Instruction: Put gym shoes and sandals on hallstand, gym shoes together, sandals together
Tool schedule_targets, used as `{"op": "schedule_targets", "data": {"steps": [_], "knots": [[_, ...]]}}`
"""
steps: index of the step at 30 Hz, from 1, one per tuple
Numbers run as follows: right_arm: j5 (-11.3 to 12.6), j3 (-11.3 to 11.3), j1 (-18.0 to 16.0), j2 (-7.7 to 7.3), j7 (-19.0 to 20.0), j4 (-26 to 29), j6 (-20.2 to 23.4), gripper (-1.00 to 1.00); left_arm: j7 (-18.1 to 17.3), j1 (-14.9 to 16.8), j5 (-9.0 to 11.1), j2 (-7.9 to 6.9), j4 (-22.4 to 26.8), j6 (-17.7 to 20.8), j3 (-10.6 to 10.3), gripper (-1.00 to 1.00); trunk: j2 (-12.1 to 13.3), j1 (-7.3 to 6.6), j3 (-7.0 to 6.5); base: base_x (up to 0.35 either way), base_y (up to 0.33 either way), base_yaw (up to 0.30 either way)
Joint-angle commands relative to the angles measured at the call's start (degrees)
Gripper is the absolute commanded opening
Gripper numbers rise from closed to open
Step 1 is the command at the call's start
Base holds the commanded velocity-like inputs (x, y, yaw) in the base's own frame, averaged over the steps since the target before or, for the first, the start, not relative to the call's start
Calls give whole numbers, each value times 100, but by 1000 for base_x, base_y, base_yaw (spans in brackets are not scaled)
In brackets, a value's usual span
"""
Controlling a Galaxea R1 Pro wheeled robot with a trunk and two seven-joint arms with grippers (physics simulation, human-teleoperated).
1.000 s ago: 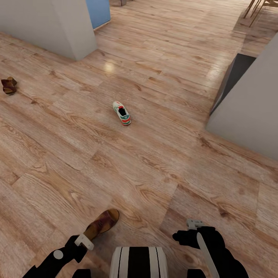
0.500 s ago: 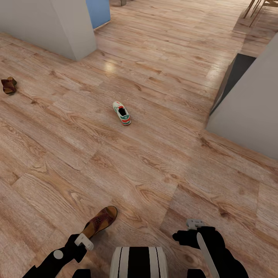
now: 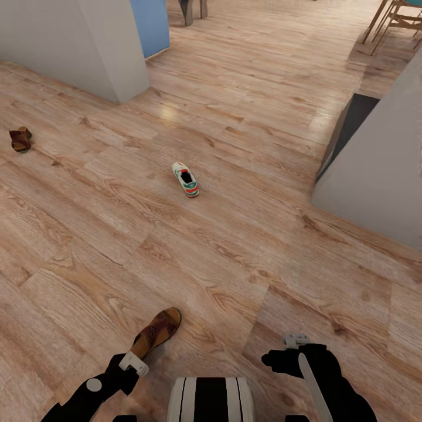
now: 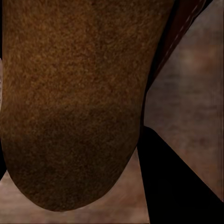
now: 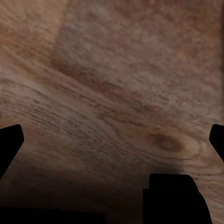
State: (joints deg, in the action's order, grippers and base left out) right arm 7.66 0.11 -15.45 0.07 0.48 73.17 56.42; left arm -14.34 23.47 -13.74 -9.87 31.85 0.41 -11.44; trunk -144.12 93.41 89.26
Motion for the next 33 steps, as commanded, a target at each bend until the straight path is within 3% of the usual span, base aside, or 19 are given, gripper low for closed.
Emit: {"op": "schedule_targets", "data": {"steps": [1, 6, 8, 9, 12, 15, 18, 22, 25, 27, 29, 33], "knots": [[7, -2, -2, 1, 5, 5, 25, 100, -16, 0, -68, 12, 8, -20, -8, -100, 0, -3, -20, 0, 0, 0], [7, -2, -2, 1, 8, -3, 24, 100, -20, 0, -46, 27, 6, -39, -8, -100, 7, -16, -130, 0, 0, 0], [7, -2, 3, 1, 8, -8, 23, 100, -23, 0, 112, 56, 7, -36, -7, -100, 10, -21, -175, 0, 0, 0], [2, -2, 5, 1, 1, -7, 21, 100, -28, 0, 797, 90, 25, -31, -1, -100, 11, -24, -197, 0, 0, 0], [-2, -2, 7, 1, 4, -7, 12, 100, -25, 0, 1312, 89, 338, -1, 6, -100, 15, -32, -263, 0, 0, 0], [-1, -1, 7, 1, 5, -10, -40, 100, -23, 0, 1345, 81, 543, 93, 9, -100, 19, -39, -330, 0, 0, 0], [-7, 89, 7, 1, 6, 15, -376, 100, -25, 0, 1361, 67, 1112, 540, 10, -100, 23, -47, -396, 0, 0, 0], [-9, 369, 7, 1, 5, 20, -501, 100, -18, 0, 1368, 75, 1536, 891, 10, -100, 28, -57, -485, 0, 0, 0], [-7, 669, 7, 1, -1, 2, -1090, 100, -17, 0, 1373, 85, 1659, 1202, 35, -100, 32, -65, -551, 0, 0, 0], [-8, 724, 7, 1, -18, -3, -1356, 100, -17, 0, 1373, 88, 1676, 1256, 127, -100, 35, -70, -596, 0, 0, 0], [-16, 757, 7, 1, -30, -4, -1536, 100, -17, 0, 1374, 89, 1691, 1294, 351, -100, 38, -75, -640, 0, 0, 0], [-22, 776, 11, 1, -37, -4, -1635, 100, -17, 0, 1380, 94, 1699, 1353, 718, -100, 43, -86, -739, 0, 0, 0]]}}
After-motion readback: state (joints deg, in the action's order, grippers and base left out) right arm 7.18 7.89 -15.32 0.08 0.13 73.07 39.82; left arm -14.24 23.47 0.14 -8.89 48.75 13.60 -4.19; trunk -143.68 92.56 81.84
